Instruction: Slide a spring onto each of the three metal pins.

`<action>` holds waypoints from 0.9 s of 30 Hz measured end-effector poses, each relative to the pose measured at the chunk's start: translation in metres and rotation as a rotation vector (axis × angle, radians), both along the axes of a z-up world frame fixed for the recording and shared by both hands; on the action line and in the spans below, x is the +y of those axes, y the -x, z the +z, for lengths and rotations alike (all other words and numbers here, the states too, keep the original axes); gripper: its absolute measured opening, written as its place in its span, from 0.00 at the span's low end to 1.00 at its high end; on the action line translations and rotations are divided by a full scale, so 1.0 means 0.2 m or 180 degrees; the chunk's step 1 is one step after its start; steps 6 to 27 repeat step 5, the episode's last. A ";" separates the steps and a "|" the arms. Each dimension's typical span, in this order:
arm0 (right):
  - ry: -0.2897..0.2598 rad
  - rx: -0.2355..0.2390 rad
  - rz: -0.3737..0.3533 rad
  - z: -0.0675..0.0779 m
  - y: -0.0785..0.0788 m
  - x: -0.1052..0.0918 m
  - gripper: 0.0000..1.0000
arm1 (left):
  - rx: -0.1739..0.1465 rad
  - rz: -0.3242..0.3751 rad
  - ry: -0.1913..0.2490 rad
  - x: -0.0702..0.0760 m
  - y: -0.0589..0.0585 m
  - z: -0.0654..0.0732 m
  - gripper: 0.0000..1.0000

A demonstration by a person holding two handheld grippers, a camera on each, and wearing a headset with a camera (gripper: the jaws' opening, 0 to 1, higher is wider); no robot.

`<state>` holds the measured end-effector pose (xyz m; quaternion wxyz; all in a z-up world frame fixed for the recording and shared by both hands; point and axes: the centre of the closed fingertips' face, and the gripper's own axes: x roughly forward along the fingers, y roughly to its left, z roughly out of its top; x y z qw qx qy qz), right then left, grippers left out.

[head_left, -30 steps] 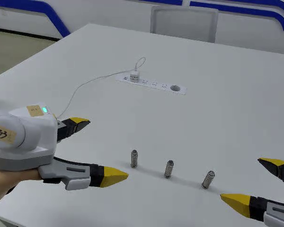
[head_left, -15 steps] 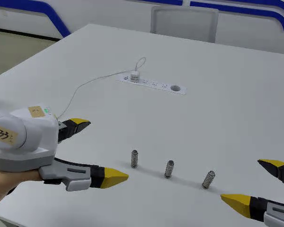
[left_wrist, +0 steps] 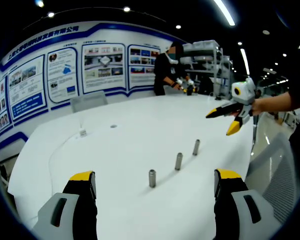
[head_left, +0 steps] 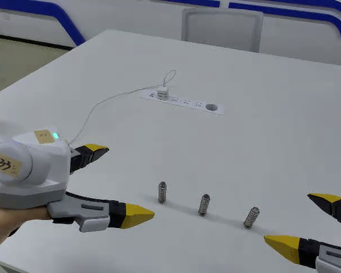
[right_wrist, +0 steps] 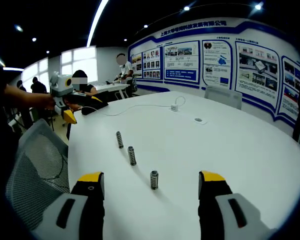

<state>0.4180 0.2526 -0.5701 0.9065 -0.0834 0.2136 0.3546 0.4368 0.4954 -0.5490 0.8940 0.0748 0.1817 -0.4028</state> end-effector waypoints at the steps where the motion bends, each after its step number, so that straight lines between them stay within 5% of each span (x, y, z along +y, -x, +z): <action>1: 0.0000 0.0001 -0.0003 0.00 0.00 0.00 0.78 | 0.0000 -0.0001 0.0002 0.00 0.00 0.00 1.00; 27: 0.0009 0.0003 -0.0004 0.00 0.00 0.00 0.78 | 0.0008 -0.0004 -0.0003 0.00 0.00 0.00 1.00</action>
